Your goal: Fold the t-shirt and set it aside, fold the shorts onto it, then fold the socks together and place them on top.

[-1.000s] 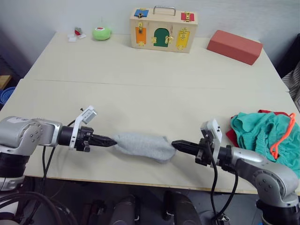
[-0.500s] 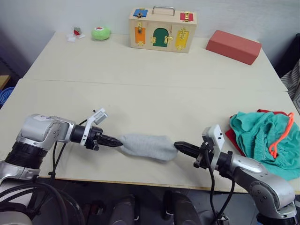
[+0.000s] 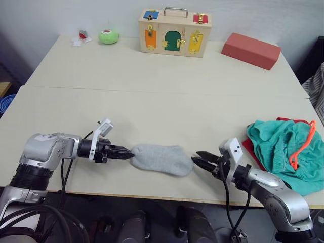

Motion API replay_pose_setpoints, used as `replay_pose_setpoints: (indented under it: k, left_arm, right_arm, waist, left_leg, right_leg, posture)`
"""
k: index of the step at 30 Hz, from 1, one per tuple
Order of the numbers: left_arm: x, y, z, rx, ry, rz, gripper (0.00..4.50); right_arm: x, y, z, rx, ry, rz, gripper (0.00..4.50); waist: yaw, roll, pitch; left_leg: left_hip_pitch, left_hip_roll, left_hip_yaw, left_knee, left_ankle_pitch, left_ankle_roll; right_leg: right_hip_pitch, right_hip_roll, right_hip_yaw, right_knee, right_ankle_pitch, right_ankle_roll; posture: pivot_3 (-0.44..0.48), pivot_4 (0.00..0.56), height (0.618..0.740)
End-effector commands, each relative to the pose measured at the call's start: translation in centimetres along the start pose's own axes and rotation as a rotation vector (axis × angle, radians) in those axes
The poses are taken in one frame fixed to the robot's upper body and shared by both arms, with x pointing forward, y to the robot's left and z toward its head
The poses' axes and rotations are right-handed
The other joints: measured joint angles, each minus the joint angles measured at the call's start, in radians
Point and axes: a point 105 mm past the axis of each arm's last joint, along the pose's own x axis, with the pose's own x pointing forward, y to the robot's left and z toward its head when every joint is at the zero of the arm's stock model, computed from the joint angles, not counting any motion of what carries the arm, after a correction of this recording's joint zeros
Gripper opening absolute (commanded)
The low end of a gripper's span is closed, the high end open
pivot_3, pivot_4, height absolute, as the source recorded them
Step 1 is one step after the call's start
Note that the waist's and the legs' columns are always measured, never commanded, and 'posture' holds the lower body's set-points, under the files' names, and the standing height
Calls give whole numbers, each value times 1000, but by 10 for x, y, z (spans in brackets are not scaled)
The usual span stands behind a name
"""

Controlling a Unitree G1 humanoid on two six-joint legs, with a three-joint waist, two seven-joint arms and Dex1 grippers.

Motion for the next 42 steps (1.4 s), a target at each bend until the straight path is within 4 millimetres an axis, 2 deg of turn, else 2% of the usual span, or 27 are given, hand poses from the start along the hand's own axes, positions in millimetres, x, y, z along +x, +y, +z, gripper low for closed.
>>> replay_pose_setpoints:
  k: [1, 2, 3, 4, 6, 9, 12, 13, 14, 16, 19, 27, 30, 32, 34, 37, 39, 42]
  left_arm:
    - [-16, -18, 19, 150, -121, -15, 3257]
    - [-18, -22, 22, 185, -148, -23, 3257]
    - [-19, -36, 30, 242, -205, -85, 3257]
    - [-18, -44, 35, 304, -240, -114, 3085]
    - [-7, -53, 35, 440, -242, -140, 2593]
    - [18, -55, 26, 602, -202, -152, 1682]
    - [49, -49, 17, 656, -193, -132, 719]
    - [55, -45, 13, 653, -176, -120, 345]
    - [62, -35, 5, 677, -143, -81, 18]
    - [71, -20, -3, 673, -129, -34, 18]
    - [76, -7, -3, 641, -185, 5, 18]
    - [62, 11, -16, 595, -233, 82, 18]
    - [50, -4, -1, 612, -392, 52, 18]
    - [30, -10, 11, 568, -496, 64, 18]
    - [13, -8, 16, 501, -525, 98, 18]
    - [-4, -2, 16, 443, -503, 138, 595]
    - [-15, 4, 16, 404, -476, 165, 1179]
    - [-26, 20, 5, 231, -348, 207, 2133]
  right_arm:
    - [-9, 11, 30, -103, -92, 56, 3038]
    - [-10, 14, 32, -115, -93, 79, 3038]
    - [-9, 21, 40, -130, -114, 124, 3038]
    - [-8, 26, 46, -140, -135, 144, 2922]
    - [2, 41, 50, -175, -134, 212, 2353]
    - [20, 55, 39, -228, -99, 258, 1312]
    - [39, 67, 20, -273, -70, 285, 260]
    - [44, 69, 15, -274, -69, 287, 0]
    - [50, 69, 9, -236, -74, 277, 0]
    - [56, 66, -4, -241, -62, 271, 0]
    - [55, 59, -20, -307, -32, 288, 0]
    - [27, 22, -25, -253, -48, 192, 0]
    - [20, 19, -18, -237, -78, 193, 0]
    - [23, 29, 1, -243, -119, 251, 0]
    - [31, 38, 14, -265, -142, 298, 0]
    - [42, 42, 18, -286, -139, 326, 0]
    - [51, 45, 18, -303, -131, 346, 0]
    - [71, 49, 8, -304, -92, 376, 0]
  waist:
    - [3, 0, 0]
    - [3, 0, 0]
    - [4, 0, 0]
    - [6, 0, 0]
    - [10, 0, 0]
    - [10, -1, 0]
    - [13, -1, 0]
    - [13, -1, 0]
    - [14, -1, -1]
    - [11, -1, -1]
    - [7, -2, -1]
    - [2, -2, -1]
    - [0, -2, -1]
    - [1, -2, -1]
    - [-1, -2, -1]
    - [2, -2, -1]
    - [2, -2, -1]
    - [2, -2, -1]
  left_leg:
    - [0, 0, 0, 0, 0, 0]
    - [0, 0, 0, 0, 0, 0]
    - [0, 0, 0, 0, 0, 0]
    - [0, 0, -1, 1, 0, 0]
    - [1, 0, -1, 1, 0, -1]
    - [3, 0, -1, 1, -1, -3]
    - [3, 0, 0, 0, 0, -1]
    - [2, 0, 1, 0, 0, 0]
    - [2, 0, 1, 1, 0, 0]
    - [2, 0, 2, 1, 0, 0]
    - [2, 0, 3, 1, 0, 3]
    - [5, 0, 3, 2, 0, 4]
    - [6, 1, 3, 1, 0, 3]
    - [6, 2, 3, 1, 0, 3]
    - [5, 3, 3, 1, 0, 2]
    - [6, 3, 3, 1, 1, 2]
    - [6, 3, 2, 1, 0, 1]
    - [4, 2, 3, 1, 0, 2]
  right_leg:
    - [0, 0, 0, -1, 0, 0]
    - [0, 0, 0, 0, 0, 0]
    - [0, 0, 0, -1, 0, 0]
    - [1, 0, 0, -1, 0, 0]
    - [1, -1, 0, -1, 0, 0]
    - [3, -1, 1, -1, 1, 0]
    - [3, 0, 1, 0, 1, 0]
    - [2, 0, 1, 0, 1, 0]
    - [2, 0, 1, 0, 1, 0]
    - [2, 0, 1, 0, 1, 0]
    - [2, 0, 1, 0, 1, 1]
    - [4, -1, 2, 0, 3, 1]
    - [4, 0, 3, 0, 3, 0]
    - [4, 0, 3, 0, 3, 0]
    - [3, 0, 3, 1, 3, 0]
    - [3, 0, 3, 1, 3, -1]
    - [3, 0, 2, 0, 3, -1]
    - [2, 0, 2, 0, 3, -1]
  posture:
    - [0, 150, 740]
    - [0, 150, 740]
    - [0, 150, 740]
    - [0, 150, 740]
    - [0, 150, 740]
    - [0, 150, 740]
    - [0, 150, 740]
    - [0, 150, 740]
    - [0, 150, 740]
    - [0, 150, 740]
    - [0, 150, 740]
    - [0, 150, 740]
    - [0, 150, 740]
    - [0, 150, 740]
    - [0, 150, 740]
    - [0, 150, 740]
    - [0, 150, 740]
    - [0, 150, 740]
